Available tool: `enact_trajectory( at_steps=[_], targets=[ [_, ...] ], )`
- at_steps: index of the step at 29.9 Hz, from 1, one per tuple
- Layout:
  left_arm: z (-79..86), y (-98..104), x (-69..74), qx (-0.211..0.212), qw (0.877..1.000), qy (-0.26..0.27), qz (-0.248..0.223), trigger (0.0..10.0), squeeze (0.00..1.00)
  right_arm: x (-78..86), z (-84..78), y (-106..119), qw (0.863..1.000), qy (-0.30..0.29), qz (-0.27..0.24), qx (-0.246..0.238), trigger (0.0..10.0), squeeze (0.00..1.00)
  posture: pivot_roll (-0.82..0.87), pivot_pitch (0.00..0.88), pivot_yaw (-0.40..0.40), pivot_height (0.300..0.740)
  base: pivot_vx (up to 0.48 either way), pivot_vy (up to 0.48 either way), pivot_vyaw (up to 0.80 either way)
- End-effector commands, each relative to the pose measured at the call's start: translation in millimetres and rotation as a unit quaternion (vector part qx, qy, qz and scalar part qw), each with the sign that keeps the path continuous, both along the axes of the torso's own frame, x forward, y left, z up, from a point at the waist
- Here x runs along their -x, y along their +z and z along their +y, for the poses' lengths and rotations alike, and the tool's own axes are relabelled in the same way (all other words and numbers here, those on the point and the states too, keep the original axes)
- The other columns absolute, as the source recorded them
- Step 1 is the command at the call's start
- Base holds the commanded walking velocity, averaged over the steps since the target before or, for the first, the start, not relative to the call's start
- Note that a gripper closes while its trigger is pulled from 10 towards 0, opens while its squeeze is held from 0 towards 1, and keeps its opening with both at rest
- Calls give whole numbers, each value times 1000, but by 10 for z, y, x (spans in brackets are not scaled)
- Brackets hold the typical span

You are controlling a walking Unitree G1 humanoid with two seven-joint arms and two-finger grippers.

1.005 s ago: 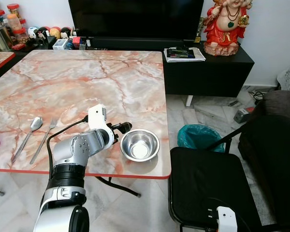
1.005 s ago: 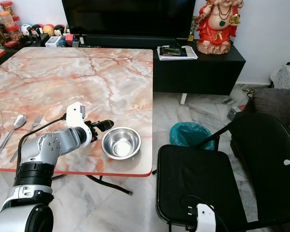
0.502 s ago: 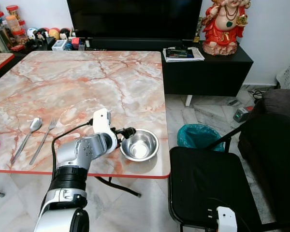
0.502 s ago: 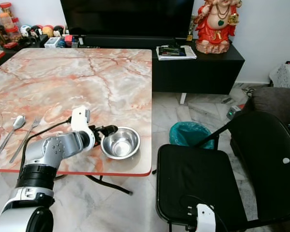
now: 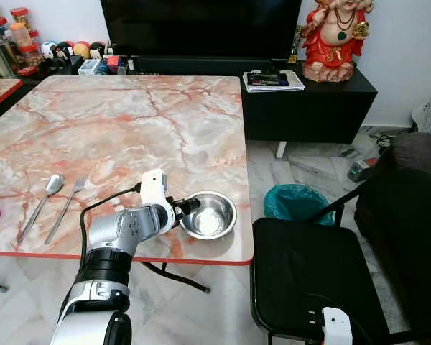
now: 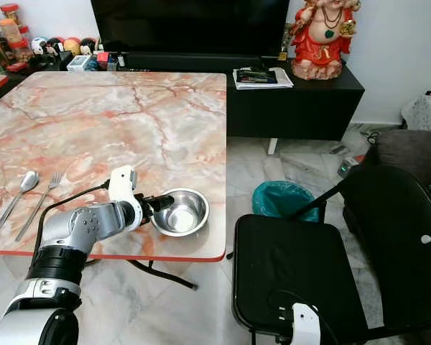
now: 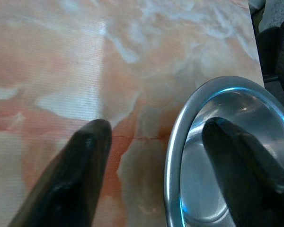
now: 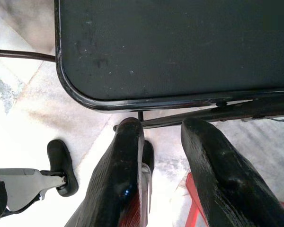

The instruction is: Setting the table

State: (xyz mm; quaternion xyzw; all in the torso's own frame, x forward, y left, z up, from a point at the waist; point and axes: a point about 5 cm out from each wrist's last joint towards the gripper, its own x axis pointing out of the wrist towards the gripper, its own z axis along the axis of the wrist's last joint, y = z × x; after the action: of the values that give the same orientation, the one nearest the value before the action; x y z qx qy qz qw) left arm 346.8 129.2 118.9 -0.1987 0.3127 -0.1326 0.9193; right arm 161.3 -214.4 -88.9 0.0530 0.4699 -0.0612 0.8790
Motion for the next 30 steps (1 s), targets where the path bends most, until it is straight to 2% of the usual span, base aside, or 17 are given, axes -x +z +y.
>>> enact_trajectory(
  at_steps=[1,30],
  targets=[
    [21,-15,-5,-5,1000,0,-1,0,0,-16,15,4,1000,-9,-4,-4,10000,0,3,0,23,740,0,0,0],
    [80,-21,5,-6,1000,-5,-6,0,0,-24,36,2,1000,-11,-4,-7,10000,0,7,0,25,740,0,0,0]
  ],
)
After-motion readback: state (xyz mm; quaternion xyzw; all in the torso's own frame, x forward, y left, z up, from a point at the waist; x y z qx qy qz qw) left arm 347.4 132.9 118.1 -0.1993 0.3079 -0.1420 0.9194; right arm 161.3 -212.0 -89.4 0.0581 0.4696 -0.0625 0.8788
